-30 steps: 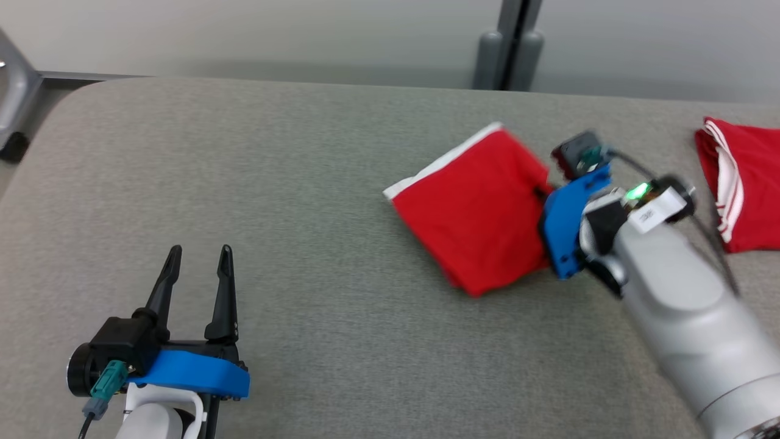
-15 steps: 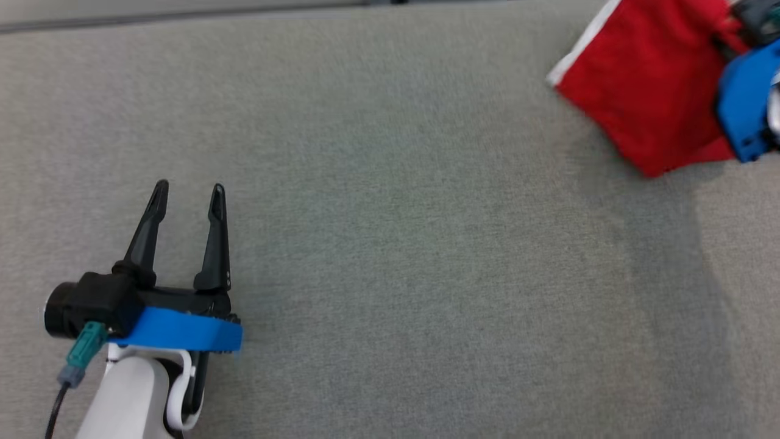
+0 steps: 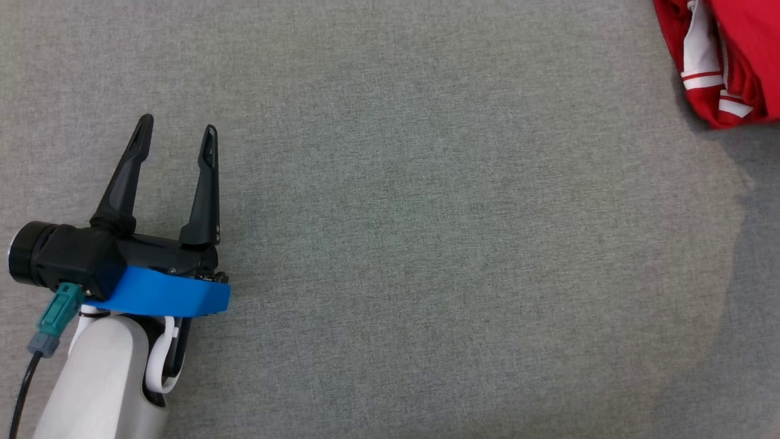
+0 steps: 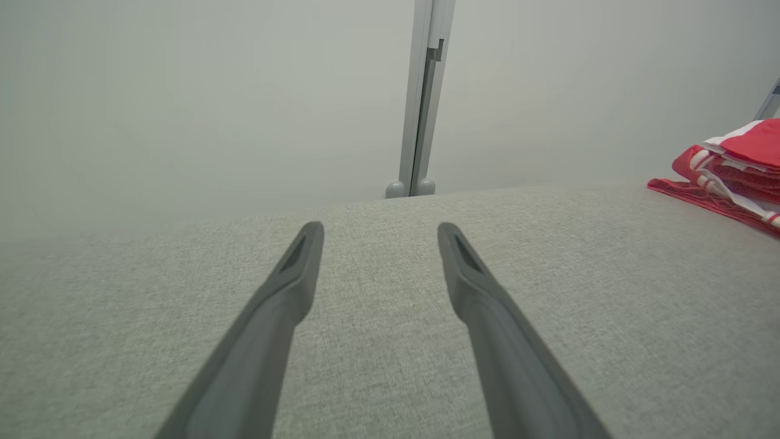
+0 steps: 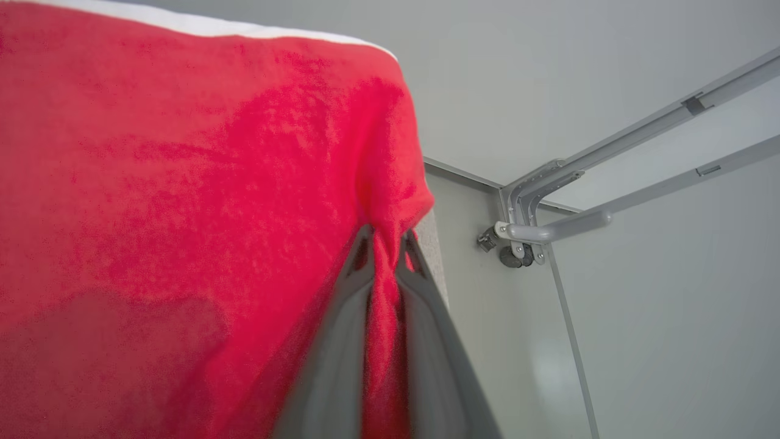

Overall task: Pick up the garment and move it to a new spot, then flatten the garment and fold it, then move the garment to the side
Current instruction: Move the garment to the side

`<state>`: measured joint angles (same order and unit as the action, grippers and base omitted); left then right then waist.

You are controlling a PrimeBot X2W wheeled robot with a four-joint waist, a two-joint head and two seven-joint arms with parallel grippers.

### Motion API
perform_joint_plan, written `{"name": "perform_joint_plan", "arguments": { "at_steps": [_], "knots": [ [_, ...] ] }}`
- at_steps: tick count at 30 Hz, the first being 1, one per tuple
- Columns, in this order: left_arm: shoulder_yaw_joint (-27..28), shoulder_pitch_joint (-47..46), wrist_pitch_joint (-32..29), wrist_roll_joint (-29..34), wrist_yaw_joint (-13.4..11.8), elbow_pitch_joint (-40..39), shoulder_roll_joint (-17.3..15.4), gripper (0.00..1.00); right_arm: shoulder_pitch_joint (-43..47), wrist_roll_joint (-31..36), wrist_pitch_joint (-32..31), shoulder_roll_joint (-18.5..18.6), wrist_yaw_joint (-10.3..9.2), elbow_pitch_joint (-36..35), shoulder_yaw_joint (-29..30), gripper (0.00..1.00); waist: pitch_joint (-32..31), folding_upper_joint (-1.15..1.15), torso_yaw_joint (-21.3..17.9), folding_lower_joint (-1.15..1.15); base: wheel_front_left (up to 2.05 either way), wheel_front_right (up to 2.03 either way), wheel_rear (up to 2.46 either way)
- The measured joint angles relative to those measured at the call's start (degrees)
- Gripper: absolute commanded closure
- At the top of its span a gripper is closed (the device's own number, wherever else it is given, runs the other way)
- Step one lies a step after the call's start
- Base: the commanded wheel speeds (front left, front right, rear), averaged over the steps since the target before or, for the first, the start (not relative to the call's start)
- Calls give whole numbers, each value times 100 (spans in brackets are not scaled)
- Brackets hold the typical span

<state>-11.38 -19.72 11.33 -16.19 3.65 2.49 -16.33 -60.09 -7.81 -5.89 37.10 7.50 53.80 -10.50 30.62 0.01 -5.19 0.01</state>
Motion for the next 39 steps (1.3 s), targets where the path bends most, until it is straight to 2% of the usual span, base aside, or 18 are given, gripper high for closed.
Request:
{"name": "perform_joint_plan", "arguments": {
  "at_steps": [3, 4, 5, 11, 17, 22, 27, 32, 35, 39],
  "knots": [
    [5, -5, -46, 0, -4, -51, -49, 0, 112, 287, 114, -220, 0, 274, 552, 100, 48, 0, 42, 0, 0, 0, 0],
    [5, -5, -60, -1, -7, -53, -64, 0, 141, 381, 156, -291, 0, 315, 722, 65, 52, 0, 56, 0, 0, 0, 0],
    [4, -5, -65, -1, -8, -58, -68, 0, 164, 495, 177, -369, 1, 366, 889, 2, 49, 0, 68, 0, 0, 0, 0],
    [-25, 3, -107, -16, -20, -43, -83, 0, 249, 1190, 314, -668, 0, 433, 1672, 0, -118, 0, 158, 0, 0, 0, 0],
    [-64, 149, 19, -97, -65, 232, 38, 0, 569, 1392, 871, -1294, 0, 43, 2162, 0, -611, -2, 278, -1, 0, 0, 0],
    [-42, 443, 148, -244, -114, 523, 166, 0, 1209, 1131, 1438, -1803, 0, -403, 2009, 0, -1171, -3, 353, -2, 0, 0, 0],
    [14, 816, 257, -303, -168, 747, 215, 0, 2128, 570, 1724, -2213, 0, -1200, 1510, 0, -1697, -3, 389, -2, 0, 0, 0],
    [97, 1206, 320, -387, -226, 911, 314, 0, 3218, 144, 1761, -2464, 0, -2319, 1122, 0, -2193, -3, 451, -2, 0, 0, 0],
    [119, 1397, 339, -398, -261, 1007, 326, 0, 3817, -29, 1537, -2537, 0, -2913, 972, 0, -2449, -3, 506, -2, 0, 0, 0],
    [147, 1566, 347, -426, -260, 1114, 310, 0, 4533, -135, 1279, -2648, -1, -3561, 1141, 0, -2723, -3, 603, -2, 0, 0, 0]
  ]
}}
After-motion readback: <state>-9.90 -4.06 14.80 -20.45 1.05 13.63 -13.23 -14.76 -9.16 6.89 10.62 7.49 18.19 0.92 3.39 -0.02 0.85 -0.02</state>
